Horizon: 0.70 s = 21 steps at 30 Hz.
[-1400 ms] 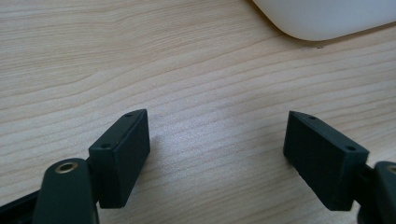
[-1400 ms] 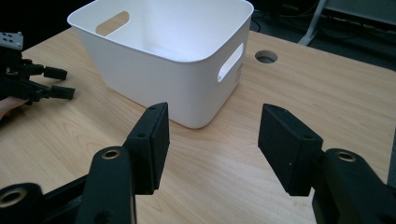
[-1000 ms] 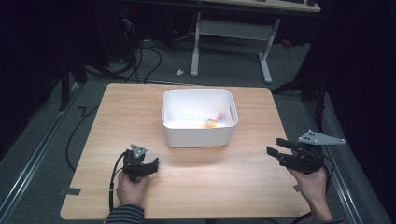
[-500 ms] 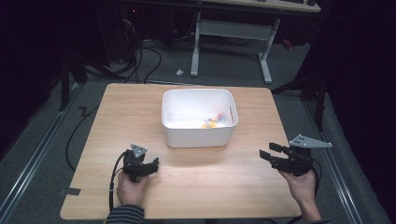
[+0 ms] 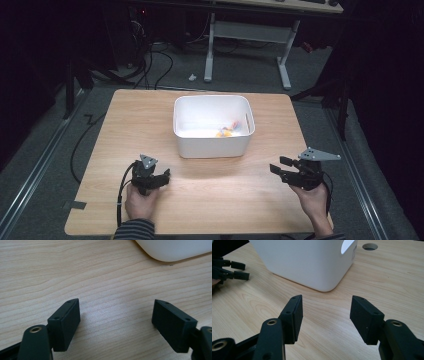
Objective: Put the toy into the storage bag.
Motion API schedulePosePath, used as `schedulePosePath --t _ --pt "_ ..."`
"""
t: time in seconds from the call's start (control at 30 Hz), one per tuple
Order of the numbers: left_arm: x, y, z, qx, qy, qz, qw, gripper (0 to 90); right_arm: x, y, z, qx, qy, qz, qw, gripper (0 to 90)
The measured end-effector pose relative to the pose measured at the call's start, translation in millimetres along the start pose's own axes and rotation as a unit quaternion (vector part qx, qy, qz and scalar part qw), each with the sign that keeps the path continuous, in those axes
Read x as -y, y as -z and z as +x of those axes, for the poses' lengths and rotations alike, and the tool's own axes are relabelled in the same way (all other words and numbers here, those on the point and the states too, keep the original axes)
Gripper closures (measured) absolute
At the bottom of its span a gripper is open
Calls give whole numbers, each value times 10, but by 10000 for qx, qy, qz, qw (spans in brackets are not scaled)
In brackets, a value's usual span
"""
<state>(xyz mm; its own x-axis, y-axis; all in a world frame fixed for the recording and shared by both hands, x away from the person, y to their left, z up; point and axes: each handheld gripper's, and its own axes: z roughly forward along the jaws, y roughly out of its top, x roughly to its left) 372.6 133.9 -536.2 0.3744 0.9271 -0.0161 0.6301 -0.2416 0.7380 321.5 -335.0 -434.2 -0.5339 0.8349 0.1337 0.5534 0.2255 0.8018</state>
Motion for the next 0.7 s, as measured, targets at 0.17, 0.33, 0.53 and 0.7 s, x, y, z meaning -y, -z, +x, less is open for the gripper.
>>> schedulePosePath --t 0.17,0.33,0.53,0.7 --pt "0 1 1 9 3 6 10000 232 29 -96 -5 40 -33 162 9999 442" --pt "-1 0 1 5 1 0 10000 232 46 -142 18 62 -28 150 9999 443" --pt "-1 -1 2 10 3 -1 10000 232 89 -260 0 104 -42 312 9994 443" --pt "-1 -1 0 12 -5 1 10000 232 138 -308 -14 113 -110 277 9995 443"
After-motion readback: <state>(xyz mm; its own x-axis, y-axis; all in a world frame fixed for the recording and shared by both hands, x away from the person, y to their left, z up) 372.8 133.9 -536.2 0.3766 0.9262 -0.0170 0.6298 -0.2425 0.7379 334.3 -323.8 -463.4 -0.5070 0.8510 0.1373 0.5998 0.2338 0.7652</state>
